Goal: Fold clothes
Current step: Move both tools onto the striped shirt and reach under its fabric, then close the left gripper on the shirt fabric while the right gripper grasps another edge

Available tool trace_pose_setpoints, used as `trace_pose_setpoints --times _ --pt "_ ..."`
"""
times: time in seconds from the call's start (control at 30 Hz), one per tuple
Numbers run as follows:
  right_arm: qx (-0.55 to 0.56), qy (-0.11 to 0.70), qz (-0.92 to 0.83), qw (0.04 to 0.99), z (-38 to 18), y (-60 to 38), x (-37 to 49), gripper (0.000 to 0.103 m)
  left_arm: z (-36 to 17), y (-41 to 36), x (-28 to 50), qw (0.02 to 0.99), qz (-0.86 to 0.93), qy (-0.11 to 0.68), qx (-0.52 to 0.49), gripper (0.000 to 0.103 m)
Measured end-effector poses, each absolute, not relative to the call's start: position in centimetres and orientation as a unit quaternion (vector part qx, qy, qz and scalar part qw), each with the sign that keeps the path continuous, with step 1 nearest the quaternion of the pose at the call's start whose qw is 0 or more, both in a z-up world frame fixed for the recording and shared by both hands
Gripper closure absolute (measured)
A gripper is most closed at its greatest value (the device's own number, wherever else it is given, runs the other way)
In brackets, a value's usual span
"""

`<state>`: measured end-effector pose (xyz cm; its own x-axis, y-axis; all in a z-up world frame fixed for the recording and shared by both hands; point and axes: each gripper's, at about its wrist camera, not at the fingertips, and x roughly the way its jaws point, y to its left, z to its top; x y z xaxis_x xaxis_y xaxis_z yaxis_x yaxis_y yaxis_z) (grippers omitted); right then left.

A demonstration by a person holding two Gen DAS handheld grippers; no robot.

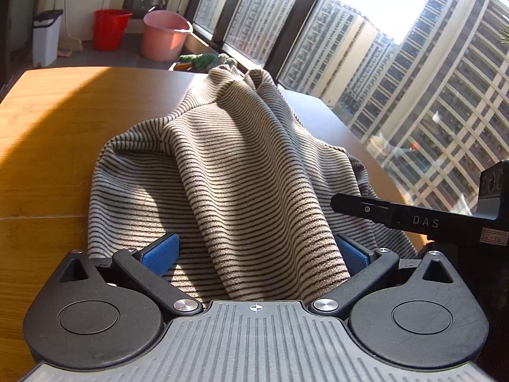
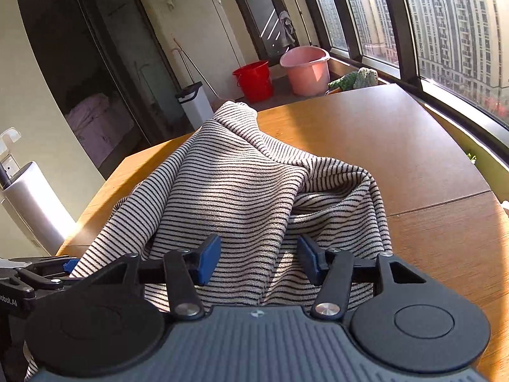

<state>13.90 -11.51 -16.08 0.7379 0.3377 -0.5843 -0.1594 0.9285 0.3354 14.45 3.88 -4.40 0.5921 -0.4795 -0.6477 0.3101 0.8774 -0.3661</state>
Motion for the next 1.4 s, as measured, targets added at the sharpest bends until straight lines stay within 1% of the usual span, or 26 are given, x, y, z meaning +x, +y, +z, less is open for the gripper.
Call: trace_pose_setpoints --times 0.23,0.6,0.77,0.83,0.87,0.9,0.93,0.97,1.0,1.03,1.17,1.33,1.4 --pt "0.095 0.318 0.134 0.934 -16.5 -10.4 12.6 0.047 -4.4 4.2 13.8 0.886 -0.219 0.391 -0.12 0.0" --pt "0.103 0.313 0.148 0.932 -16.5 -11.1 10.2 0.047 -3.9 4.0 10.3 0.888 -0.218 0.392 -0.098 0.0" --pt "0.092 0.313 0.145 0.934 -16.4 -10.8 10.1 0.046 -3.3 4.3 11.0 0.884 -0.224 0.392 -0.124 0.0" --pt "0.092 0.312 0.146 0.934 -16.4 -10.8 10.0 0.045 -3.2 4.1 11.2 0.886 -0.226 0.384 -0.125 0.003" --pt "0.091 0.312 0.147 0.934 -16.4 -10.7 10.0 0.043 -3.1 4.0 11.4 0.89 -0.224 0.379 -0.121 0.008" --pt "0.089 0.312 0.148 0.934 -16.4 -10.7 10.1 0.042 -3.1 4.0 11.5 0.893 -0.221 0.375 -0.117 0.015" --pt "0.086 0.312 0.149 0.934 -16.3 -10.6 10.1 0.04 -3.1 3.9 11.6 0.895 -0.218 0.373 -0.112 0.02" --pt "0.083 0.312 0.15 0.935 -16.3 -10.4 10.0 0.038 -3.2 3.9 11.9 0.895 -0.216 0.374 -0.107 0.023" --pt "0.081 0.312 0.151 0.935 -16.3 -10.4 10.0 0.038 -3.4 3.9 12.1 0.895 -0.217 0.377 -0.104 0.032" --pt "0.08 0.312 0.152 0.934 -16.3 -10.3 10.0 0.036 -3.6 3.9 12.3 0.893 -0.218 0.379 -0.103 0.038" --pt "0.079 0.312 0.154 0.934 -16.3 -10.3 10.0 0.034 -4.1 3.6 12.3 0.896 -0.223 0.375 -0.086 0.048" --pt "0.083 0.312 0.155 0.934 -16.2 -10.3 10.2 0.033 -3.4 3.1 11.9 0.909 -0.225 0.345 -0.057 0.07" --pt "0.083 0.312 0.155 0.934 -16.3 -10.2 10.2 0.033 -3.0 3.0 12.0 0.916 -0.221 0.333 -0.047 0.076"
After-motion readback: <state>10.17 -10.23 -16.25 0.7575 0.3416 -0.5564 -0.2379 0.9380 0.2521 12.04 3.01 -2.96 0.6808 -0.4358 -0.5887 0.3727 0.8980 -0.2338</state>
